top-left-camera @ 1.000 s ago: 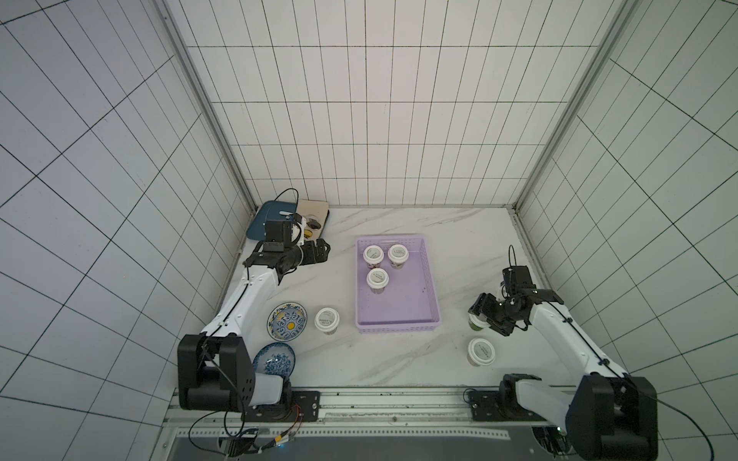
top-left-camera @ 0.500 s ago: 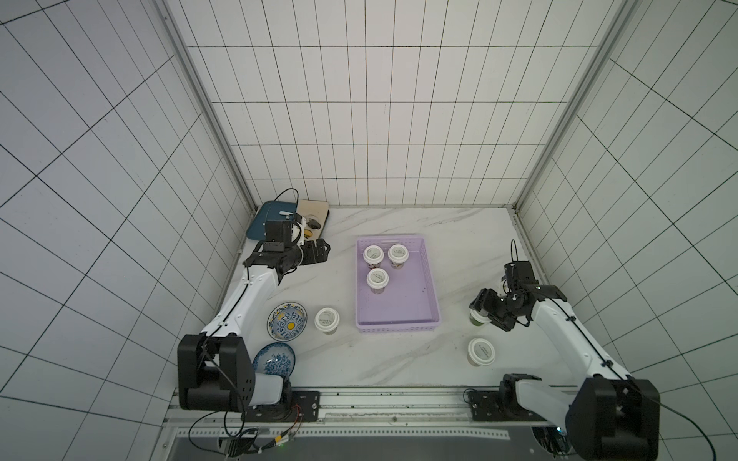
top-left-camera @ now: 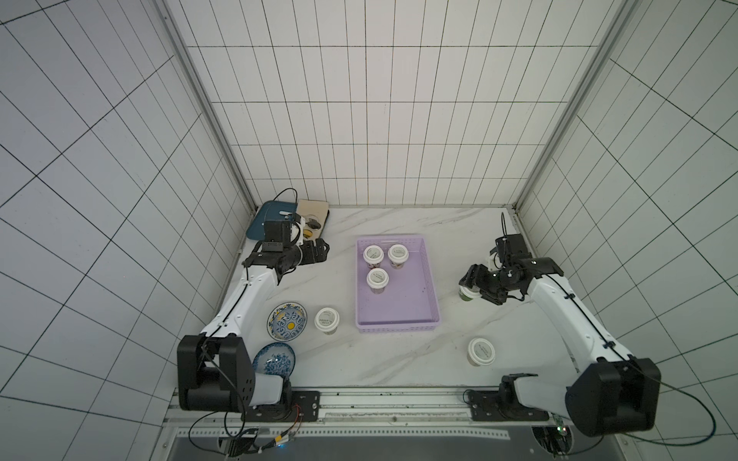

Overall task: Put the yogurt in the basket
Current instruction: Place the yogurt in the basket.

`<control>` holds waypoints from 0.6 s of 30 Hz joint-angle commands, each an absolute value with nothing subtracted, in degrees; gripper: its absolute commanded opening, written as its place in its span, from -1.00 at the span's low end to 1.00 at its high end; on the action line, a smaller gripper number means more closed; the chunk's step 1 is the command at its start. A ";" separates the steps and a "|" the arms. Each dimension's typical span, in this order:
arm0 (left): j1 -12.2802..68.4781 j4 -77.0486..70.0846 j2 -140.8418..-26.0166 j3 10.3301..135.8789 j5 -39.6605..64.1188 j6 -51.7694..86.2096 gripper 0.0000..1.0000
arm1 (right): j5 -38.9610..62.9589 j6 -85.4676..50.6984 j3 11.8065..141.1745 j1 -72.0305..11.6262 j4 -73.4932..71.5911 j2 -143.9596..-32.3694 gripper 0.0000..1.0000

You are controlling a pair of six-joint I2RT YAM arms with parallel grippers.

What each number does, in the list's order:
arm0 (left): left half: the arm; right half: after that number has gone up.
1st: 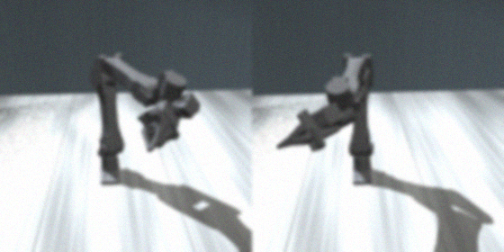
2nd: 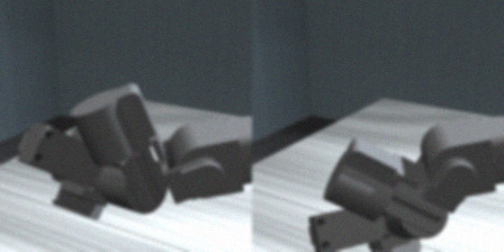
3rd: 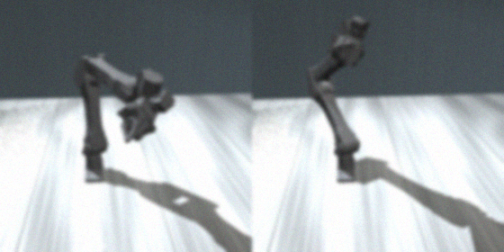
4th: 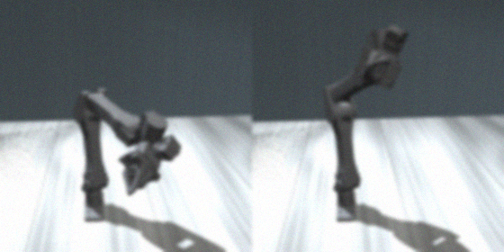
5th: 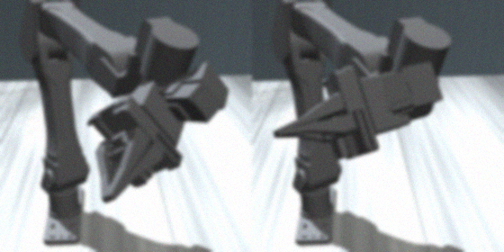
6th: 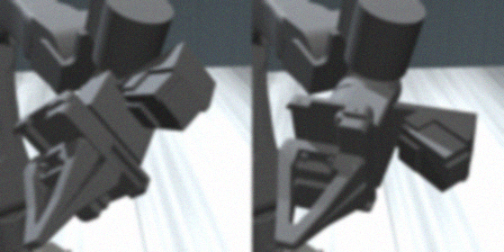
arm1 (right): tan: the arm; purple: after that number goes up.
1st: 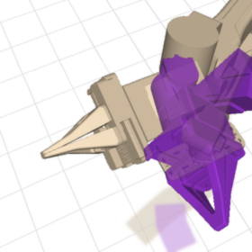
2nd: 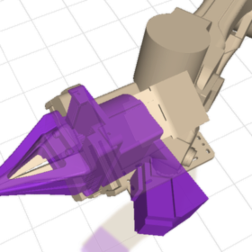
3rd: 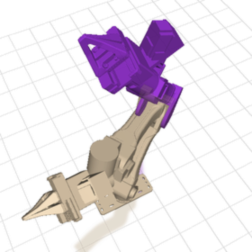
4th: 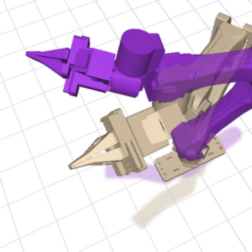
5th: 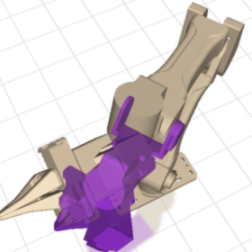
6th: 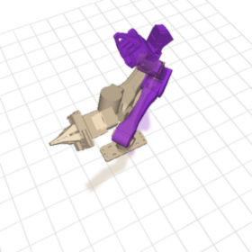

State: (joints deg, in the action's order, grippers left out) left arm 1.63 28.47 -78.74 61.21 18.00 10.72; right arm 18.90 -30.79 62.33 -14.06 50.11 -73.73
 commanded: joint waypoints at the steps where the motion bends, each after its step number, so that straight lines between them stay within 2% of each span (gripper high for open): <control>1: 1.13 27.62 -77.54 60.51 18.04 10.52 0.96 | 17.56 -32.04 67.85 -18.35 52.19 -76.24 0.41; 18: 0.41 27.58 -74.79 59.76 18.53 10.46 0.96 | 17.60 -35.24 85.42 -33.97 50.65 -93.30 0.40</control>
